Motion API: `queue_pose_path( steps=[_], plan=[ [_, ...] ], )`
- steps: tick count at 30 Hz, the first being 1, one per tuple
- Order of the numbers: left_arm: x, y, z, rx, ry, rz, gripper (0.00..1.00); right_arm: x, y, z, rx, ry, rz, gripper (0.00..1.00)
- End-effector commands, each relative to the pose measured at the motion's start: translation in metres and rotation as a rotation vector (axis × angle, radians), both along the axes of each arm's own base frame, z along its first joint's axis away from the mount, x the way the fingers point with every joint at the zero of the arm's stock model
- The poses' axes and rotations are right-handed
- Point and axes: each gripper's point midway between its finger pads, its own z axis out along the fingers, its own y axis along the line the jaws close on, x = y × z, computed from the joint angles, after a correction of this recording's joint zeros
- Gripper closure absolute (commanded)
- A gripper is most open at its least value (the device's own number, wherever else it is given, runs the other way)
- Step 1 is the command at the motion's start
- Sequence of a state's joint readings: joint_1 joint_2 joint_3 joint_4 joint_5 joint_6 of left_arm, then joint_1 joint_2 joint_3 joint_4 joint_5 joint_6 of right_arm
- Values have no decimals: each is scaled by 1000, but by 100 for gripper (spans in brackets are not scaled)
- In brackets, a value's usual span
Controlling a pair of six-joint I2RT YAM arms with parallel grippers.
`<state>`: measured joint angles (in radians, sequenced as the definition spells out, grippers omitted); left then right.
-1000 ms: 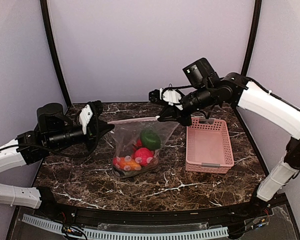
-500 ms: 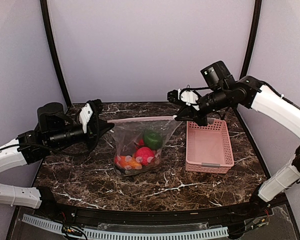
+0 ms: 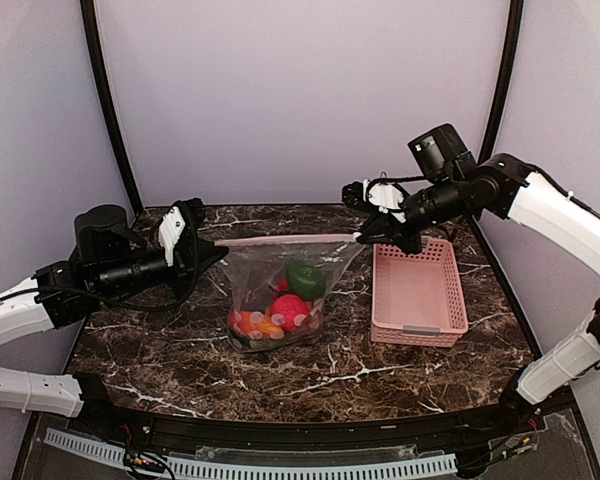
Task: Place the food in the zip-top bag and seal the zipper
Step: Zip the zipper on the zipper food storage bag.
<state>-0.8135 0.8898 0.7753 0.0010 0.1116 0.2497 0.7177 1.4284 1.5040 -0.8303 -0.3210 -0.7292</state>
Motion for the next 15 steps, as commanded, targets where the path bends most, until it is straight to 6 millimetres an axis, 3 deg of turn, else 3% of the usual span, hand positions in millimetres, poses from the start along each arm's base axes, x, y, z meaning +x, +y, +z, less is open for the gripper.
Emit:
queue_pose_path(
  steps=[1,12,15],
  plan=[
    [11,15,2,-11,-3,82,99,10,-45,-19,-135,10,-132,100],
    [14,13,-1,-3,11,81,99,11,-53,-28,-150,24,-134,100],
    [20,5,7,-34,-11,70,99,15,-51,-24,-138,14,-133,100]
  ],
)
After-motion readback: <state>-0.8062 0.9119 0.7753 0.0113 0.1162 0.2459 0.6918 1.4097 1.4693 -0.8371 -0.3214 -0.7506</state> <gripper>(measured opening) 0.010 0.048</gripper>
